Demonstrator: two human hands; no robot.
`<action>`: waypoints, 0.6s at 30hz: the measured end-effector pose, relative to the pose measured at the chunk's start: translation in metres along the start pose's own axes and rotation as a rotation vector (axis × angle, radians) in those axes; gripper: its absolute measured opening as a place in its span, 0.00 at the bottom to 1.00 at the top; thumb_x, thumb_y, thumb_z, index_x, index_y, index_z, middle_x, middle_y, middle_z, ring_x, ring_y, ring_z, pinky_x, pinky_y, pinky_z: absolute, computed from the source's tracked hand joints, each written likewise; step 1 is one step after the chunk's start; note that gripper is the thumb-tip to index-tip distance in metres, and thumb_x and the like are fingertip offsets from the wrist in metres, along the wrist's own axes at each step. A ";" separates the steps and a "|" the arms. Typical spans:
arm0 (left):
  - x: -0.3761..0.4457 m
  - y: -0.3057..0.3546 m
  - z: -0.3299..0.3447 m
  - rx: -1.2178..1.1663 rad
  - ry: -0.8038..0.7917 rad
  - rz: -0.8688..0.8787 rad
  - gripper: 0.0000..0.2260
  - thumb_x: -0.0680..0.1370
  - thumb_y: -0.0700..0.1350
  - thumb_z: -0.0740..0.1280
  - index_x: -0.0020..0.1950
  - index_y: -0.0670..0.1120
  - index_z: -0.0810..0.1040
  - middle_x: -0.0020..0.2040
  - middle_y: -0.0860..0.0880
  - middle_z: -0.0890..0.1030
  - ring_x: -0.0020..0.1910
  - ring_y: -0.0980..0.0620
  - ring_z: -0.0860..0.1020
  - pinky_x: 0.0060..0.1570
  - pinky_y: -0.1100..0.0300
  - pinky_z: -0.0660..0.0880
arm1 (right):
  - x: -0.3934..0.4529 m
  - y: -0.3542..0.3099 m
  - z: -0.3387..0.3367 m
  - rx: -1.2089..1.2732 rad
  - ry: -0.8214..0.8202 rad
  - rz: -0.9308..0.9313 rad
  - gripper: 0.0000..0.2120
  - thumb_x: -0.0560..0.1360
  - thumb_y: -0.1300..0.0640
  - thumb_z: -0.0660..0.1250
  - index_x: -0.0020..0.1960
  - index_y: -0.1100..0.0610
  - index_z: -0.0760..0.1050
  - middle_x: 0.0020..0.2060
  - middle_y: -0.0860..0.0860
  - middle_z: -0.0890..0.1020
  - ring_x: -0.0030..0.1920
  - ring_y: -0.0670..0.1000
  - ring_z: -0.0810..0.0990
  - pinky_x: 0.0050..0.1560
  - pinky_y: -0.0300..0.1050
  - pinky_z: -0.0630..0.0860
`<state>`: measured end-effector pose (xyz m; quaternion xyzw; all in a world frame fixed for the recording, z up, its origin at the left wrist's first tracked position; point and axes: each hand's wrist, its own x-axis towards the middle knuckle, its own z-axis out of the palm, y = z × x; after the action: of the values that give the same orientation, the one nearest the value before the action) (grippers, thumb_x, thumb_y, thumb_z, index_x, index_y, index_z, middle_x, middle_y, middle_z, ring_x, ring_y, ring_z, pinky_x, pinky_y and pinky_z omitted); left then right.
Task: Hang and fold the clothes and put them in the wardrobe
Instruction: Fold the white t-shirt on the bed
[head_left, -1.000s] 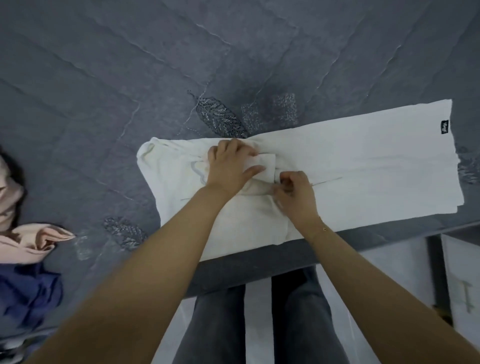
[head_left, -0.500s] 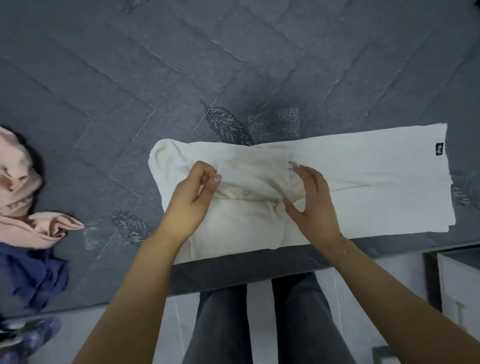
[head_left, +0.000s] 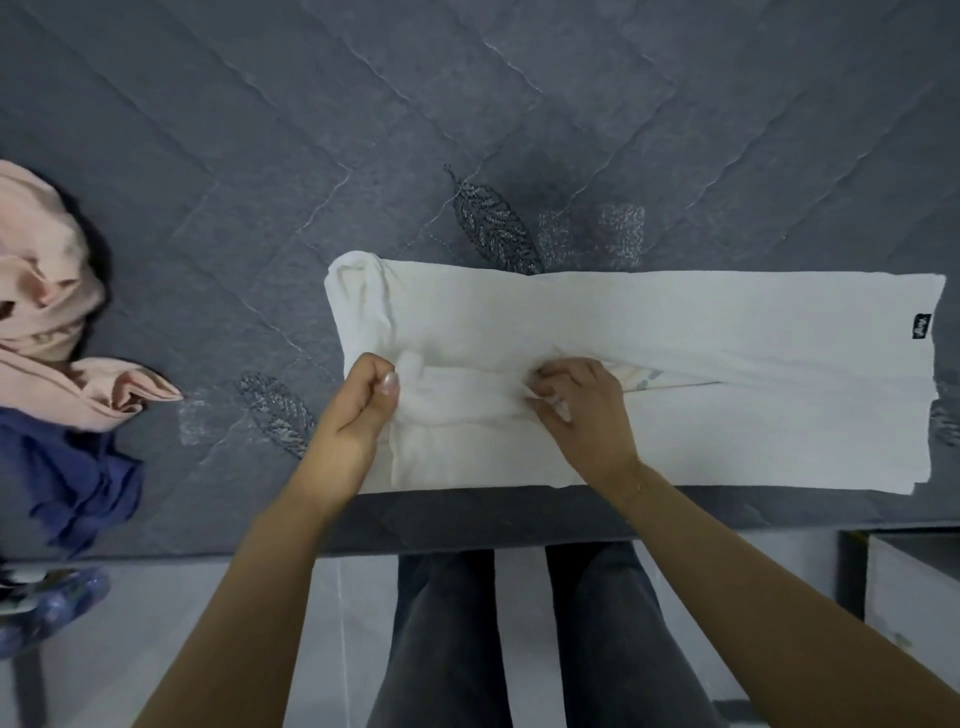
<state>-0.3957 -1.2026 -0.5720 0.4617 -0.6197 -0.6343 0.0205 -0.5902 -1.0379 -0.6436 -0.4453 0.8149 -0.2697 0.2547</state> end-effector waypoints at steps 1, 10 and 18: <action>-0.001 -0.004 -0.003 0.011 0.005 -0.010 0.11 0.80 0.56 0.57 0.41 0.52 0.67 0.37 0.57 0.65 0.39 0.57 0.65 0.42 0.62 0.65 | -0.003 -0.002 -0.002 0.026 -0.042 -0.047 0.03 0.73 0.61 0.74 0.44 0.61 0.82 0.49 0.54 0.83 0.51 0.57 0.81 0.53 0.56 0.76; 0.004 -0.027 -0.015 0.029 0.086 -0.093 0.10 0.82 0.54 0.57 0.43 0.51 0.67 0.40 0.51 0.68 0.40 0.57 0.67 0.42 0.65 0.67 | -0.013 -0.011 -0.024 0.164 -0.225 0.117 0.04 0.77 0.59 0.70 0.48 0.60 0.78 0.39 0.50 0.80 0.40 0.50 0.78 0.44 0.43 0.75; 0.081 -0.020 -0.011 -0.017 0.382 -0.054 0.06 0.82 0.43 0.62 0.57 0.48 0.66 0.36 0.53 0.70 0.32 0.61 0.68 0.38 0.66 0.68 | 0.091 0.008 -0.016 0.573 0.122 0.571 0.09 0.73 0.63 0.74 0.51 0.56 0.78 0.43 0.49 0.80 0.37 0.44 0.74 0.42 0.34 0.73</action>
<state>-0.4244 -1.2552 -0.6313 0.5899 -0.5867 -0.5405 0.1248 -0.6484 -1.1093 -0.6537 -0.0956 0.8114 -0.4301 0.3841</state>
